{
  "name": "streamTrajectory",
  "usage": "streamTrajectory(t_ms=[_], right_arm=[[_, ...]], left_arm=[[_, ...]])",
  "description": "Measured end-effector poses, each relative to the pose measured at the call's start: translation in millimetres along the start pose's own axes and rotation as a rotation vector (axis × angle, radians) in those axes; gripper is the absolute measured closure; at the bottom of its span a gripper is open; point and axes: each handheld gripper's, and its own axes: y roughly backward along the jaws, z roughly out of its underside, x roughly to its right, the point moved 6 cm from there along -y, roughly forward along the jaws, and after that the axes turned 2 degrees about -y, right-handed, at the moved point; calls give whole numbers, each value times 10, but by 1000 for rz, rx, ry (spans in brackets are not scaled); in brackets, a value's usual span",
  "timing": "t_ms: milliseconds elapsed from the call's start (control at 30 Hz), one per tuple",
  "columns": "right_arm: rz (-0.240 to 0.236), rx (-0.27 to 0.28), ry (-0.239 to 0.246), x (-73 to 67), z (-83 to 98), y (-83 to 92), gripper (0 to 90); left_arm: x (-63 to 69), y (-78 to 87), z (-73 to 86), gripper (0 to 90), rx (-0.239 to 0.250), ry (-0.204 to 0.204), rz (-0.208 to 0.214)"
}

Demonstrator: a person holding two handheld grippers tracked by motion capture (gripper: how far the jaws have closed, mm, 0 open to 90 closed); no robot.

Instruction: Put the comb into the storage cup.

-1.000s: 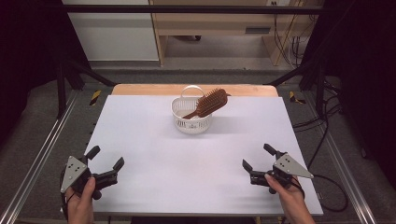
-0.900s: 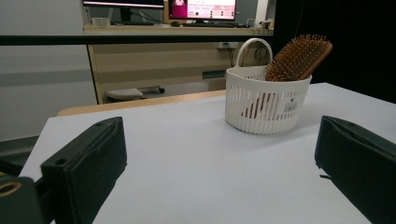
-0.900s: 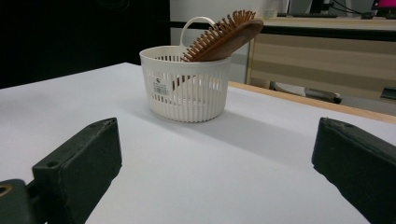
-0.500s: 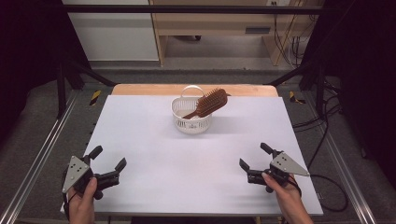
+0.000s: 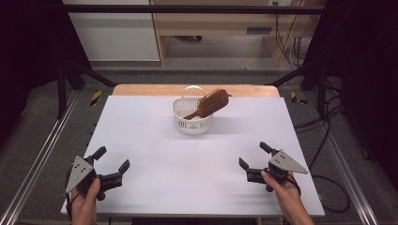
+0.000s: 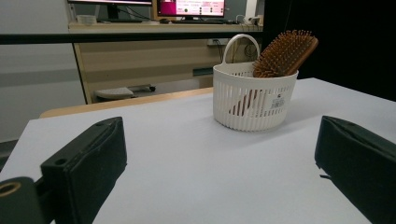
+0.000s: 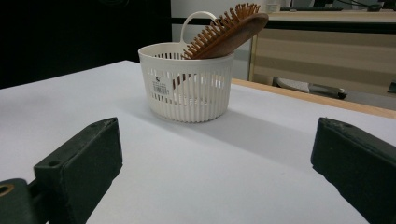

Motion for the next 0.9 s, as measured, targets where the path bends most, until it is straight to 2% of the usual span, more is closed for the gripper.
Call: streamTrajectory(t_ms=[300,733,900], right_arm=[[-2,-40,2,12,18,-38,23],[-9,-149,26,-20,54,-164,32],[-18,-161,27,-54,28,-234,53]], left_arm=[[19,-20,8,24,-8,-3,5],[34,-54,22,23,-22,-4,0],[32,-79,28,23,-27,-2,-6]])
